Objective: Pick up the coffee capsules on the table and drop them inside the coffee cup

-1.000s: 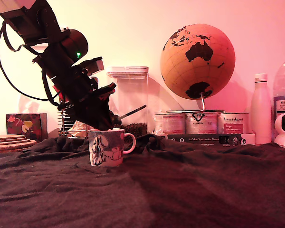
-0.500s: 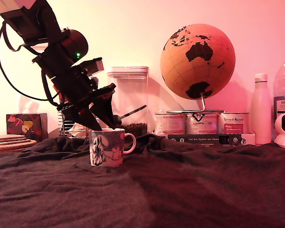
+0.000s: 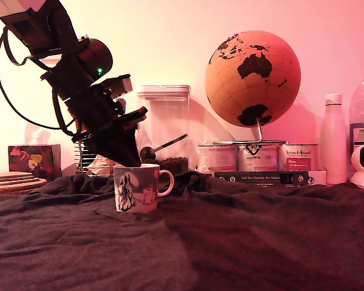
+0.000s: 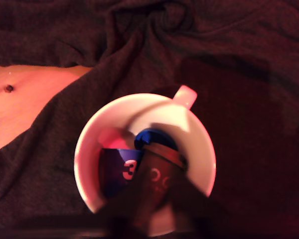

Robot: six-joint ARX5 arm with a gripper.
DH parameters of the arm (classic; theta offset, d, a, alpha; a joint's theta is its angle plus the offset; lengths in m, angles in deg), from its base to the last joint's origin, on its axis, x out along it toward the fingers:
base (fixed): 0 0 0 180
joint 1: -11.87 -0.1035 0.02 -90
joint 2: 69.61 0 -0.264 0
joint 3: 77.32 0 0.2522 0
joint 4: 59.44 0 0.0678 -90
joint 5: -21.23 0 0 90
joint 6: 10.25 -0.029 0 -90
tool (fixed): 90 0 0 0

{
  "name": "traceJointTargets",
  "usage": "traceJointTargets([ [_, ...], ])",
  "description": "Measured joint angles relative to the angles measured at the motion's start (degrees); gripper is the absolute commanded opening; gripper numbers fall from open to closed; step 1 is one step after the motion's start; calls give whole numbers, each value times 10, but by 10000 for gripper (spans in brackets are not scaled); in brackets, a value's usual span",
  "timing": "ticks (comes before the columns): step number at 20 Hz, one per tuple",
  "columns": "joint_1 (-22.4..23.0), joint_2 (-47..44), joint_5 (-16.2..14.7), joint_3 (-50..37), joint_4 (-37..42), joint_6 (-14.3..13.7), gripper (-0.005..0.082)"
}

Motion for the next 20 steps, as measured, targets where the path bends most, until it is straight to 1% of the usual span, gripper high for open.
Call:
traceJointTargets([
  [7,0,0,0,0,33,1,-24],
  [13,12,10,0,0,47,1,-24],
  [20,13,118,0,0,55,1,-24],
])
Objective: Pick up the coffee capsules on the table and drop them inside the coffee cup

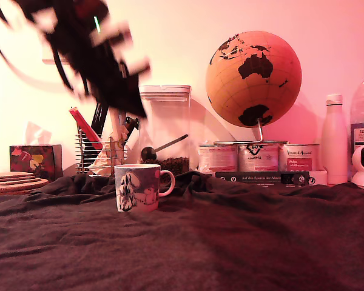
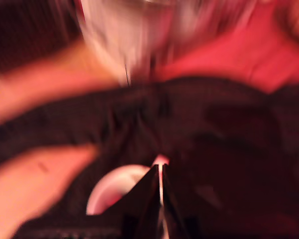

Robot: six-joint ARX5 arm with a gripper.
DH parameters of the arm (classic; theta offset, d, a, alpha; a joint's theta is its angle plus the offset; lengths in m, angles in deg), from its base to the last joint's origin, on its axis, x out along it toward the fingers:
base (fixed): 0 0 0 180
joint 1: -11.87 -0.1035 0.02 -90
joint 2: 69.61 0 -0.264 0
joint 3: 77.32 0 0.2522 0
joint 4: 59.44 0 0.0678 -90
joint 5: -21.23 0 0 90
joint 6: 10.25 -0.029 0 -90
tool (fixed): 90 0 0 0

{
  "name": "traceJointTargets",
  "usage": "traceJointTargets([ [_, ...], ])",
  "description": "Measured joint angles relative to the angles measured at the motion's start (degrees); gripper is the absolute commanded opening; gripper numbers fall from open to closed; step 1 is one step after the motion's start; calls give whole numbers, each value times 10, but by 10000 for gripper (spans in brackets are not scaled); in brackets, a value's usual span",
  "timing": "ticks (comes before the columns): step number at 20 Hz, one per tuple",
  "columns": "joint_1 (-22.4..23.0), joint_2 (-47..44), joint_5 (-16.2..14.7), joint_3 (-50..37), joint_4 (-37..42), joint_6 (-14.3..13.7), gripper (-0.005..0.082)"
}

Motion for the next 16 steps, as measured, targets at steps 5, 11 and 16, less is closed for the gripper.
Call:
traceJointTargets([
  [5,-1,63,8,-74,49,0,-24],
  [11,-44,155,9,-219,104,5,-24],
  [16,-93,235,8,-311,142,27,-24],
])
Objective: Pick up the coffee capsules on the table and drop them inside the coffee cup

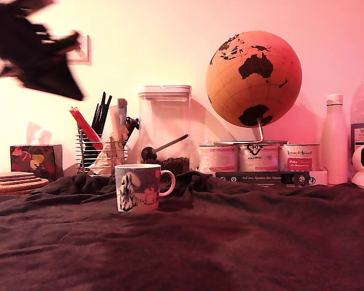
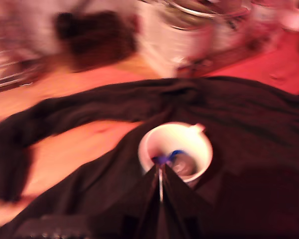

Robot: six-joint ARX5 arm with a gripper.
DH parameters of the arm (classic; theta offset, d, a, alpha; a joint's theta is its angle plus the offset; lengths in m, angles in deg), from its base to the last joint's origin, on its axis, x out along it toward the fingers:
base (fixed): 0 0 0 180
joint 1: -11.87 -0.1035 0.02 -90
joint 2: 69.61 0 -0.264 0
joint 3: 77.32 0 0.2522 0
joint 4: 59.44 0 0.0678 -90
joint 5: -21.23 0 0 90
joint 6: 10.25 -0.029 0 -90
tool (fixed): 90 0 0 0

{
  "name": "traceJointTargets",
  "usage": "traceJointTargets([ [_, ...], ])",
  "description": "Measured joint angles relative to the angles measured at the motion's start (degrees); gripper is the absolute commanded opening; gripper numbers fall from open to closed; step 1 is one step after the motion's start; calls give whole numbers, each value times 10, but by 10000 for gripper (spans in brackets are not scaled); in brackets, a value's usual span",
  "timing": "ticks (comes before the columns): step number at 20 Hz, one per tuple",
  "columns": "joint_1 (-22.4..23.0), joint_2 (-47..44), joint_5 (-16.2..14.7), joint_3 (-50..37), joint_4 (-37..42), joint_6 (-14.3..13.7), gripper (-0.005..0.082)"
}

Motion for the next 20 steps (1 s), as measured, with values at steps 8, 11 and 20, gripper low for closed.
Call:
traceJointTargets([
  [8,-57,62,-6,-134,63,16,-24],
  [11,-71,96,-6,-174,80,21,-24],
  [20,-85,223,-6,-294,101,43,-24],
])
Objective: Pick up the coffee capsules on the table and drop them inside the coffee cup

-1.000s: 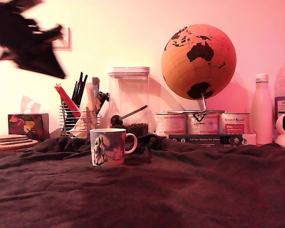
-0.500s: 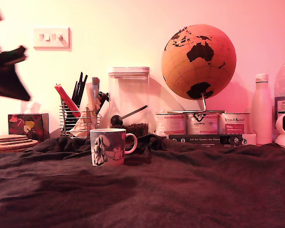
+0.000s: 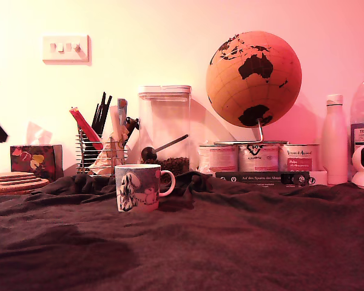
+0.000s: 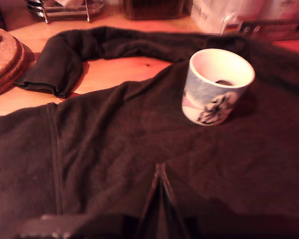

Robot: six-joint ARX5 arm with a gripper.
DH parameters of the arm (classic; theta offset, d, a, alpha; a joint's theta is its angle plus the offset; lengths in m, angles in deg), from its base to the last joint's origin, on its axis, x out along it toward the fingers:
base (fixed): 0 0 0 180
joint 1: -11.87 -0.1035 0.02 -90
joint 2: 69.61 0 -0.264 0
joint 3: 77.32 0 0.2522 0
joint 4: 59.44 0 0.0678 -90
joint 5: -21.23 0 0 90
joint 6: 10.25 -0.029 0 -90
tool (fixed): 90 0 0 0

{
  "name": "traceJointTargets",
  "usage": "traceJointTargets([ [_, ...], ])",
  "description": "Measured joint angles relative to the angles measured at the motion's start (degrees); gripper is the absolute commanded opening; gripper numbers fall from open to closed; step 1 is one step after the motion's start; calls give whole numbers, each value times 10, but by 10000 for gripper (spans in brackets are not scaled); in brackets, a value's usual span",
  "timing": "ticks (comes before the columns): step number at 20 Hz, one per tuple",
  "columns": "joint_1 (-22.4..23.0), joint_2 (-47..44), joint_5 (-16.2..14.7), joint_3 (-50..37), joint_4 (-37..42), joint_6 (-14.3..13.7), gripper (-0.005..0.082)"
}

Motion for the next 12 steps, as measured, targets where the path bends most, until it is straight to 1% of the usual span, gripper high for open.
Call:
traceJointTargets([
  [4,0,68,0,-39,1,17,-24],
  [9,0,162,0,-95,-12,26,-24],
  [12,0,217,0,-110,-47,35,-24],
])
